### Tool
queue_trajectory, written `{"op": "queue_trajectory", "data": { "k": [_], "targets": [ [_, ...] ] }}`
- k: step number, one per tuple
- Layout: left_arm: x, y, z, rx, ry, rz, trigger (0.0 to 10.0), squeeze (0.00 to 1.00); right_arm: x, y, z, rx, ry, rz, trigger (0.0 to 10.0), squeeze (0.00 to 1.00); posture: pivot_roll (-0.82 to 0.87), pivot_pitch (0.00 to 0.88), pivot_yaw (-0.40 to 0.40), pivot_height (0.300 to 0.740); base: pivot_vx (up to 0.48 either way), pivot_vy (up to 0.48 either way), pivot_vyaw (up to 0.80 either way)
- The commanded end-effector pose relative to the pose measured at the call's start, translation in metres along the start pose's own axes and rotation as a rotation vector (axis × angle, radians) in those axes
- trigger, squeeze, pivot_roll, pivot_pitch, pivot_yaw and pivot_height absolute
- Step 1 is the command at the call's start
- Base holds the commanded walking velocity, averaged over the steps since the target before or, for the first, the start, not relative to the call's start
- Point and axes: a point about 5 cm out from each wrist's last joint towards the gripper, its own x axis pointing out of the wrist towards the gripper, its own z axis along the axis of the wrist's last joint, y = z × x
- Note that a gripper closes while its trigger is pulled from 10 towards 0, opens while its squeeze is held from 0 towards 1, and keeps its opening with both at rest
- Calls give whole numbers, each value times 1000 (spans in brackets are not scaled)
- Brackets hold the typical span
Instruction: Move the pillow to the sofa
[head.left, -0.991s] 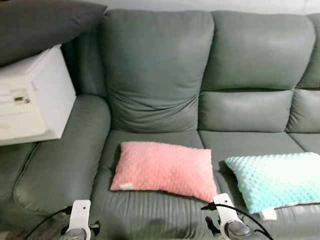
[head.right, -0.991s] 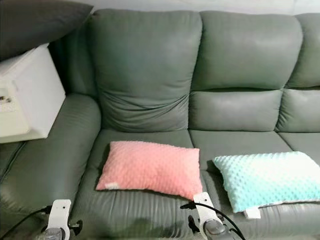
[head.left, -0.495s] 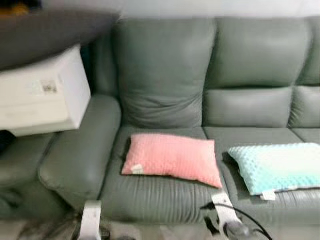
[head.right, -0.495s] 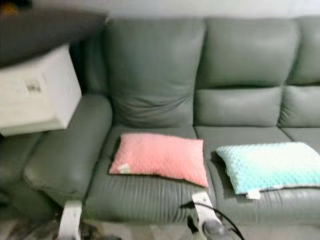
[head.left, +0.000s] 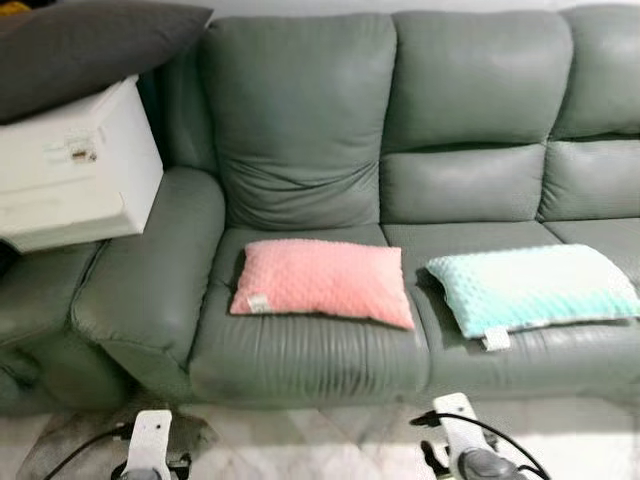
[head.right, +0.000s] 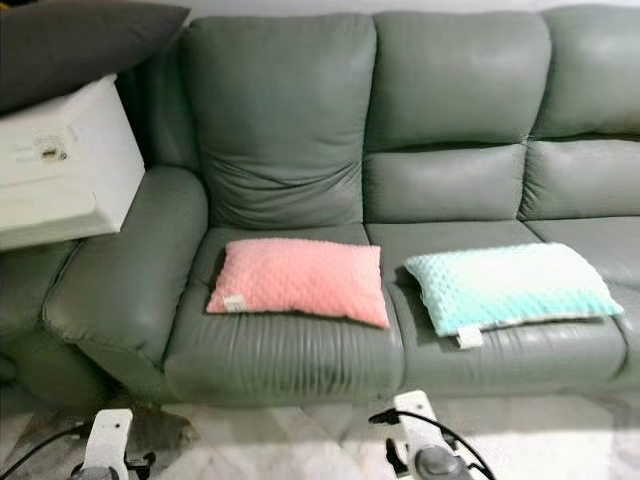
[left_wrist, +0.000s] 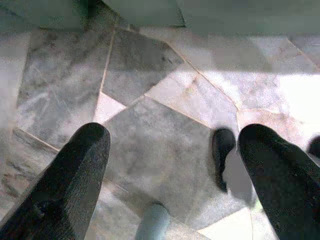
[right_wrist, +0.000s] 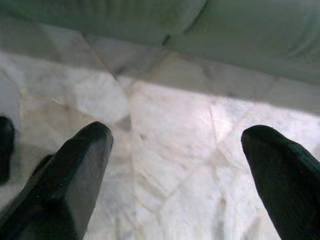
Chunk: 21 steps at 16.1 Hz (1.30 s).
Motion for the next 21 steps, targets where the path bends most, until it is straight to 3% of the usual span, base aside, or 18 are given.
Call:
{"op": "queue_trajectory", "data": {
  "k": [1,3,6,10,14,16,20,21],
  "targets": [
    [-1,11,-4,0,8,20,10000,0,1,6,5,5,-9,16,10000,0,-68,0,-6,740,0,0,0],
    [-1,8,-7,-26,11,21,10000,0,1,6,5,5,-10,16,10000,0,-68,0,-9,740,0,0,0],
    [-1,-8,-10,-11,17,-2,10000,0,1,5,6,0,-11,20,10000,0,-71,0,-10,740,0,0,0],
    [0,-44,-1,-3,6,-47,10000,0,1,5,6,3,-9,25,10000,0,-71,0,-11,740,0,0,0],
    [0,-55,2,-6,3,-58,10000,0,1,5,5,-9,-4,30,10000,0,-71,0,-13,740,0,0,0],
    [0,-49,3,0,0,-51,10000,0,1,5,6,-16,-4,31,10000,0,-72,0,-13,740,0,-137,0],
    [0,-9,-1,2,4,-10,10000,0,1,5,6,-24,-2,33,10000,0,-71,0,-13,740,0,-281,0],
    [-1,8,-2,2,5,7,10000,0,1,5,6,-29,-2,34,10000,0,-71,0,-14,740,0,-480,0]
  ]
}}
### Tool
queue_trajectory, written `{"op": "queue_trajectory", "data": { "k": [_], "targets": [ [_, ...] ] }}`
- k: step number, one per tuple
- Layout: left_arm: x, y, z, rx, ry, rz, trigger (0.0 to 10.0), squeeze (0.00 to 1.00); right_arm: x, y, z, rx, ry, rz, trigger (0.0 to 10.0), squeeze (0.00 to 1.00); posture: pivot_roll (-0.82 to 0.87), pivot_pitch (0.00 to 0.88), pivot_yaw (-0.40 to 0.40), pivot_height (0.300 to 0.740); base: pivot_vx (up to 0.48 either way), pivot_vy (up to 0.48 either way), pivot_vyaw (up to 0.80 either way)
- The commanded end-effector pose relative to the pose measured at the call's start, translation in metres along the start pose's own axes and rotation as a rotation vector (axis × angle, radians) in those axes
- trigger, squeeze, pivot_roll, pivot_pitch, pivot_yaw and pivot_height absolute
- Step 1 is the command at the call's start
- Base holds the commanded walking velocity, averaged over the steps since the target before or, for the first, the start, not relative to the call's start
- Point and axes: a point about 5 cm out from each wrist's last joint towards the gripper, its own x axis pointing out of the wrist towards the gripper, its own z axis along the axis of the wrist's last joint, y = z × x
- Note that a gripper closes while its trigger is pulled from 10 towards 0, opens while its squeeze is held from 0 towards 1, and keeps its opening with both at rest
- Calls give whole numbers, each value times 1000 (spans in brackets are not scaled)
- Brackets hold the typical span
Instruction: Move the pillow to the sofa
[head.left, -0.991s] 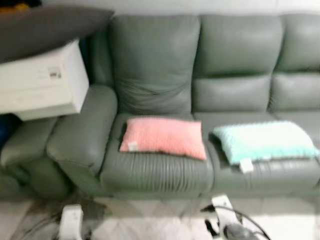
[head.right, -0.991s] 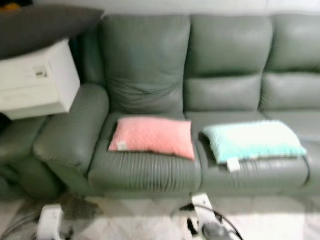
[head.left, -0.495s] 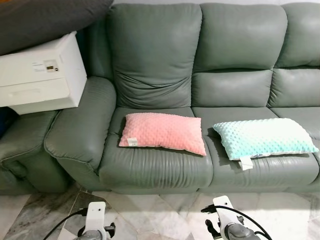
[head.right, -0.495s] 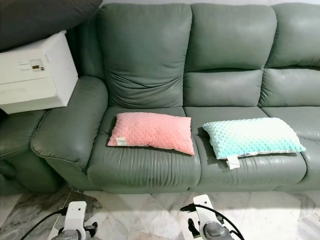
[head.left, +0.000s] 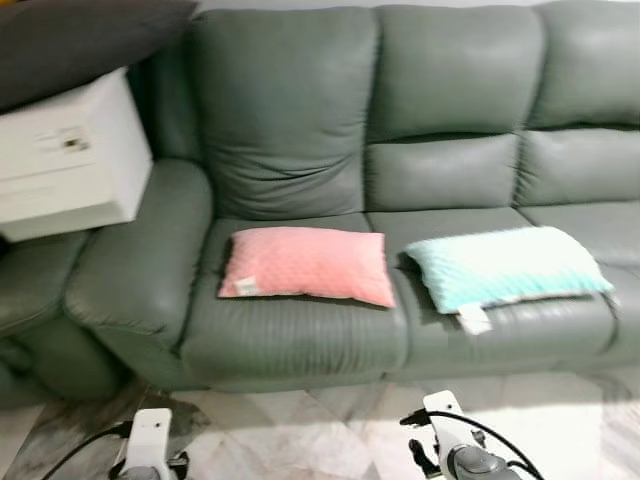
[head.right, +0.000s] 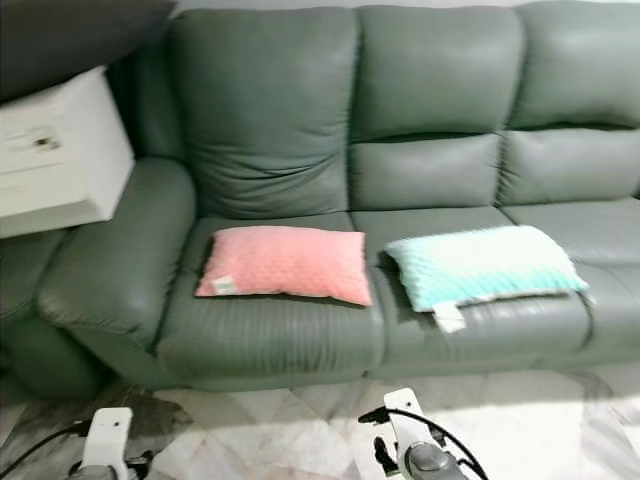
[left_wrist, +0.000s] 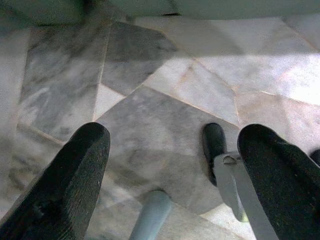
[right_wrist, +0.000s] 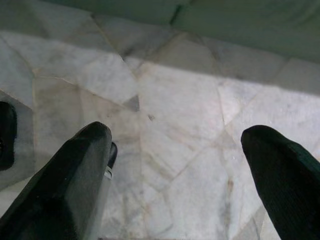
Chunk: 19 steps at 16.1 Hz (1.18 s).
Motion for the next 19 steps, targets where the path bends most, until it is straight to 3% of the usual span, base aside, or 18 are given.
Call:
{"op": "queue_trajectory", "data": {
  "k": [1,4,6,8,10,12,16,19],
  "targets": [
    [-1,10,-2,-7,0,2,10000,0,0,-3,2,-8,-3,-6,10000,0,-71,0,-14,740,0,-480,0],
    [0,-7,-4,-11,-1,-18,10000,0,0,-3,3,-5,-3,-5,10000,0,-72,0,-13,740,0,-480,0],
    [0,-5,-4,-15,0,-19,10000,0,0,-3,2,1,-2,-6,10000,0,-72,0,-12,740,0,-480,0],
    [0,-18,-1,-10,-5,-28,10000,0,0,-3,2,4,-1,-7,10000,0,-72,0,-12,740,0,-480,0],
    [1,-37,4,-6,-10,-43,10000,0,0,-3,2,5,0,-7,10000,0,-72,0,-12,740,0,-480,0],
    [-1,-69,9,-3,-18,-70,10000,0,0,-3,2,6,0,-7,10000,0,-75,0,-12,740,0,-480,0],
    [-2,-81,14,-2,-22,-81,10000,0,0,-3,3,7,0,-7,10000,0,-75,0,-11,740,0,-480,0],
    [-1,-71,16,-3,-24,-64,10000,0,0,-3,3,9,1,-8,10000,0,-76,0,-10,740,0,-480,0]
  ]
}}
